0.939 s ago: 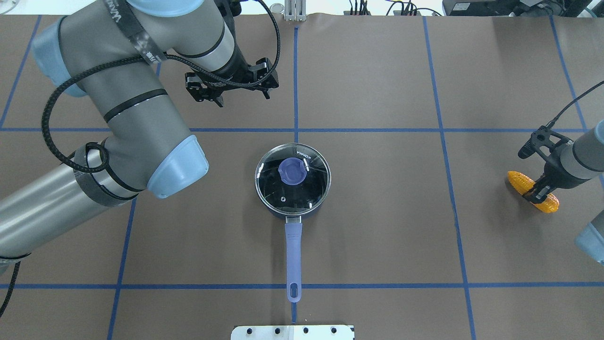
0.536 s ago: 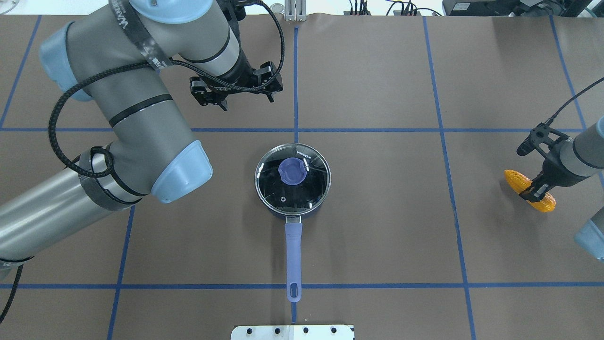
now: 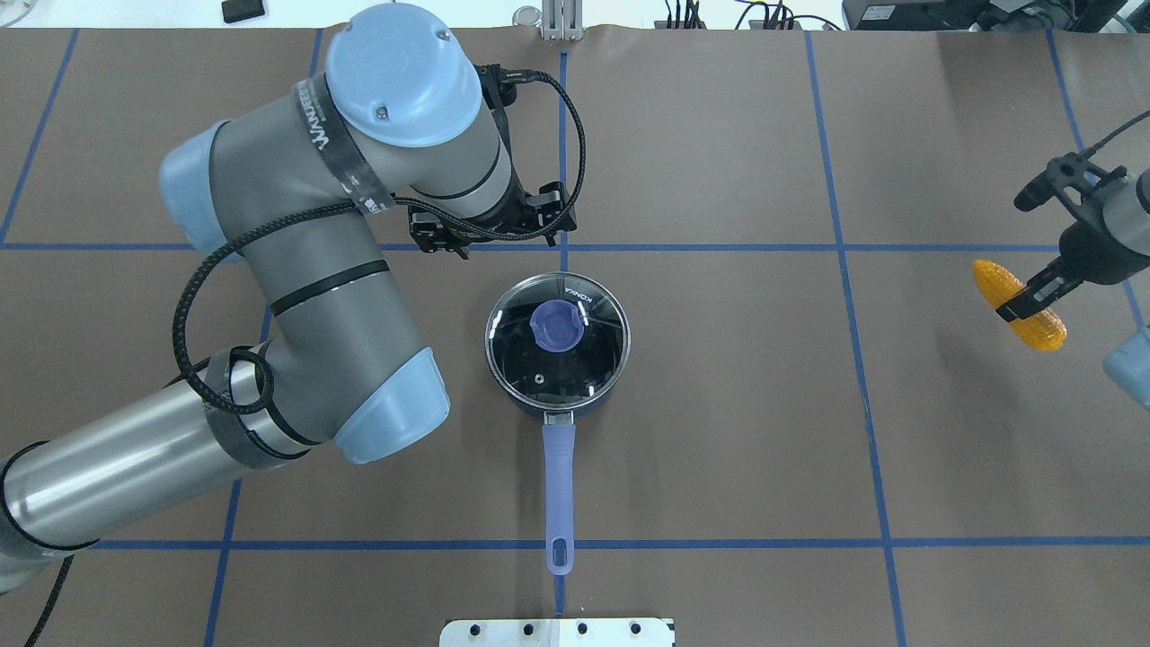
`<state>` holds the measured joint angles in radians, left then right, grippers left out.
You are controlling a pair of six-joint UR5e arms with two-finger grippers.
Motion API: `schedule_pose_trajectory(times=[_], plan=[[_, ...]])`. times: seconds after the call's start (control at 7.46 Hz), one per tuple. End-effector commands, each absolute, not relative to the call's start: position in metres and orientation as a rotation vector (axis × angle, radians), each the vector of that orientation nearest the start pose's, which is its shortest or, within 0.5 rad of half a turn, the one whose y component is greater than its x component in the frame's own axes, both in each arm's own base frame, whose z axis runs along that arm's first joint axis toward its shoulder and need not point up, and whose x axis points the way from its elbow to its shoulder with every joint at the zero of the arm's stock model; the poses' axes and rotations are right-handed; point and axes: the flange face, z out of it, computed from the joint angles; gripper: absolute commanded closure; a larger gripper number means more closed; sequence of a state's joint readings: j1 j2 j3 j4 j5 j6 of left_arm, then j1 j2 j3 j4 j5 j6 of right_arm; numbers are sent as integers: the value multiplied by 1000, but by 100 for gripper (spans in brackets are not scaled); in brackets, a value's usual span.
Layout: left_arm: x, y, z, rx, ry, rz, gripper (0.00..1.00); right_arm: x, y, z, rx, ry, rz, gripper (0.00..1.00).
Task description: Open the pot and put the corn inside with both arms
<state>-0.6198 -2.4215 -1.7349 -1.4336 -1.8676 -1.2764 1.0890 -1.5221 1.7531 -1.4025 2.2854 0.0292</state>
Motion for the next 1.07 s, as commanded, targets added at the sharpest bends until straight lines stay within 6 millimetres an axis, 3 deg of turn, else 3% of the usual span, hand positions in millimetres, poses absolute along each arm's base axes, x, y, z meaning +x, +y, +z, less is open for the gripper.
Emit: schedule_pose_trajectory(times=[0.0,0.27,0.54,0.94], plan=[[512,-457,93,136,878,-165,3,-167,-519,508,189,-786,-521,55],[525,-448,92,129,873,-154,3,-158,-523,504,193,-808,-505,55],[530,-451,96,131,859,-156,3,-143,-527,501,186,-832,-473,55],[549,-460,89,118,839,-161,3,-139,-529,501,179,-839,-464,55]])
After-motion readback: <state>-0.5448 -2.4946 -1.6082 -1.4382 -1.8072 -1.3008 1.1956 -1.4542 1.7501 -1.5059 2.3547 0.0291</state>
